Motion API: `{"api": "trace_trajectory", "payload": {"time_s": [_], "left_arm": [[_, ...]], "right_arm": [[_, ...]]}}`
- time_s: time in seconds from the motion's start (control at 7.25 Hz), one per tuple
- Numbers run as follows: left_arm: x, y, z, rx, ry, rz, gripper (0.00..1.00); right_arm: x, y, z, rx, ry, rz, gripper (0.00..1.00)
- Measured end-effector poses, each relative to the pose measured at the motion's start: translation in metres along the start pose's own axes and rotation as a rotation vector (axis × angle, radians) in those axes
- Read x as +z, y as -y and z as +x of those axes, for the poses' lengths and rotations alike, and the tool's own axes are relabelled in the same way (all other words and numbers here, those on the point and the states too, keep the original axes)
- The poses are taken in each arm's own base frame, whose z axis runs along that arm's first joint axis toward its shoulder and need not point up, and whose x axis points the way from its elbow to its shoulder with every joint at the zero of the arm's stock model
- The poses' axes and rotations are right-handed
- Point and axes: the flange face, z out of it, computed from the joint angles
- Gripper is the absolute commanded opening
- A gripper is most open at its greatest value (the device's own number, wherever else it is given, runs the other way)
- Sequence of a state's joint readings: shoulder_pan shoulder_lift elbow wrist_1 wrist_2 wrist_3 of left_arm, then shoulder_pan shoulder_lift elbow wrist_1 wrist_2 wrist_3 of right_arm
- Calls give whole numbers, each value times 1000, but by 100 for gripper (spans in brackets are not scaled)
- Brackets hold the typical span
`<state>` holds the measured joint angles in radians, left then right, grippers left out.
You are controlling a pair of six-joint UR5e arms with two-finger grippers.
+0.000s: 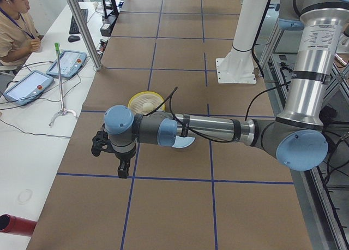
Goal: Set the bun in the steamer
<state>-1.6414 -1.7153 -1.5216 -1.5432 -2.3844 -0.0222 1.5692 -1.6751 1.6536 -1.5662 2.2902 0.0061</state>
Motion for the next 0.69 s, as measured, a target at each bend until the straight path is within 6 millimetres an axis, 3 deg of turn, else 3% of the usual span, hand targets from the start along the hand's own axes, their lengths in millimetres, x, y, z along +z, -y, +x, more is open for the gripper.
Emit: {"api": "trace_trajectory", "payload": {"time_s": [0.69], "left_arm": [[4, -8, -3, -69, -6, -50, 100]], "right_arm": [[0, 0, 0, 0, 0, 0, 100]]}}
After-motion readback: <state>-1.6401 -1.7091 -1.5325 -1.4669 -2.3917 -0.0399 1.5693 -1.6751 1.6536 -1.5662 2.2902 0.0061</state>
